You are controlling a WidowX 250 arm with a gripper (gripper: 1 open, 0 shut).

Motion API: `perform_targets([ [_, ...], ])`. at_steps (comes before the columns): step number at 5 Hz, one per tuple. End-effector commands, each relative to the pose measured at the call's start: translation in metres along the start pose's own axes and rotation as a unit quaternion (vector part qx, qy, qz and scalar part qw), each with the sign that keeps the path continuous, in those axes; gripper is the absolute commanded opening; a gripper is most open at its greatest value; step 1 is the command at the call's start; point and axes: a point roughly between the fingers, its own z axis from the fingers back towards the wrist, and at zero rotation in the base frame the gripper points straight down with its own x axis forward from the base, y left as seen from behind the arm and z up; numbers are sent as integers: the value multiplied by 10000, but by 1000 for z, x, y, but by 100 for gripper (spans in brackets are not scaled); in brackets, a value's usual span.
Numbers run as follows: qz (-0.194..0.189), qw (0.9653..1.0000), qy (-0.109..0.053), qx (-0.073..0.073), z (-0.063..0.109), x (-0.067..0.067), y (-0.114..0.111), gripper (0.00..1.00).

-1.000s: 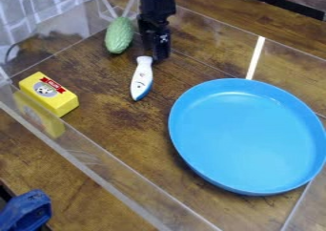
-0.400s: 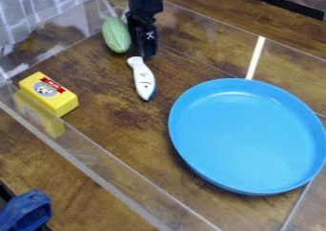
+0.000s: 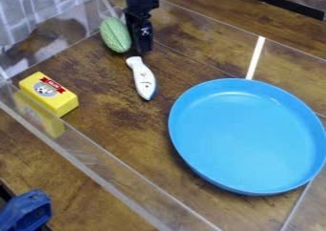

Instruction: Remove the white object from inside the blue tray and put it on the table

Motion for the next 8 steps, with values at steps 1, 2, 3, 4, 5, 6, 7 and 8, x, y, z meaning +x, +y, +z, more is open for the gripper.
perform_targets([
  [1,107,9997,-115,195,19,-7,7,100],
  [2,151,9996,-120,197,20,-8,3,100],
  [3,197,9995,-126,199,22,-9,0,100],
  [4,-85,9998,-112,151,14,-10,-2,0],
  [5,-363,9992,-94,102,7,-9,-4,100],
  [6,-668,9977,-80,32,1,-5,-12,100],
  [7,-955,9954,-67,-37,-5,-1,-21,100],
  [8,-1067,9942,-68,-83,-10,1,-17,100],
])
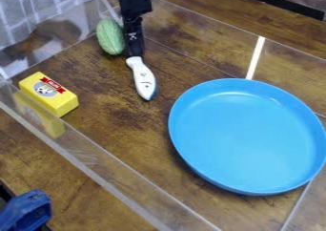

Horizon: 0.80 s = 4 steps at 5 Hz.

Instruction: Remove the white object from inside the blue tray and put it on the table

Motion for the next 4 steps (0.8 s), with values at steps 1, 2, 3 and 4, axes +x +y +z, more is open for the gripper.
perform_targets([
  [1,-272,9996,4,-77,-7,9,-1,100],
  [2,-364,9993,-20,-122,-11,10,2,100],
  [3,-271,9995,-56,-130,-15,11,1,100],
  [4,-178,9997,-89,-140,-18,12,0,100],
])
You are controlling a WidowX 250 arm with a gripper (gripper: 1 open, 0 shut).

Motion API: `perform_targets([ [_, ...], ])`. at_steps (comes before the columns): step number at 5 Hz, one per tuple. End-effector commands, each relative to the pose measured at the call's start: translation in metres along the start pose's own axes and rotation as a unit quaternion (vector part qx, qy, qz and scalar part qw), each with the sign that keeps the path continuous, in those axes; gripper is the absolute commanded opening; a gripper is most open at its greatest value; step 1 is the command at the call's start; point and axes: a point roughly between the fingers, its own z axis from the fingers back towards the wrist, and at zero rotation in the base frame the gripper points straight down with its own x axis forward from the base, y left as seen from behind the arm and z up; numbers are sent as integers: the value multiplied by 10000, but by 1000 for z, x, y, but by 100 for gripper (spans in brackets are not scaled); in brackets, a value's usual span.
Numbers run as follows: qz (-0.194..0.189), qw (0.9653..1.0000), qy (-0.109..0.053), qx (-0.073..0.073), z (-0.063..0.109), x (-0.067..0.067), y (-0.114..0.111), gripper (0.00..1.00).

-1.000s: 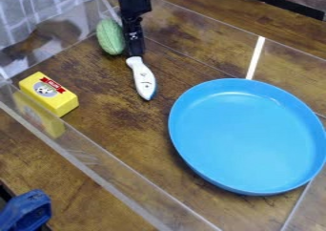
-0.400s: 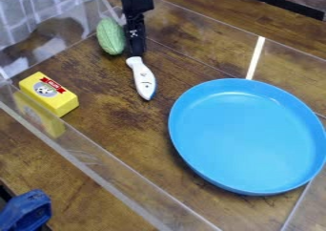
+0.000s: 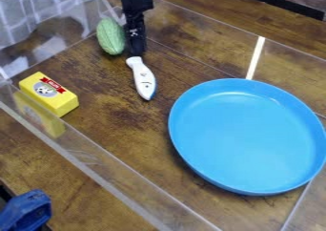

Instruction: Remove the white object from inside the blue tray and put it on the table

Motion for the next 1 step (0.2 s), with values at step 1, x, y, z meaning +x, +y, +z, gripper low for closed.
perform_targets([
  [1,-71,9999,13,-121,-18,4,-8,100],
])
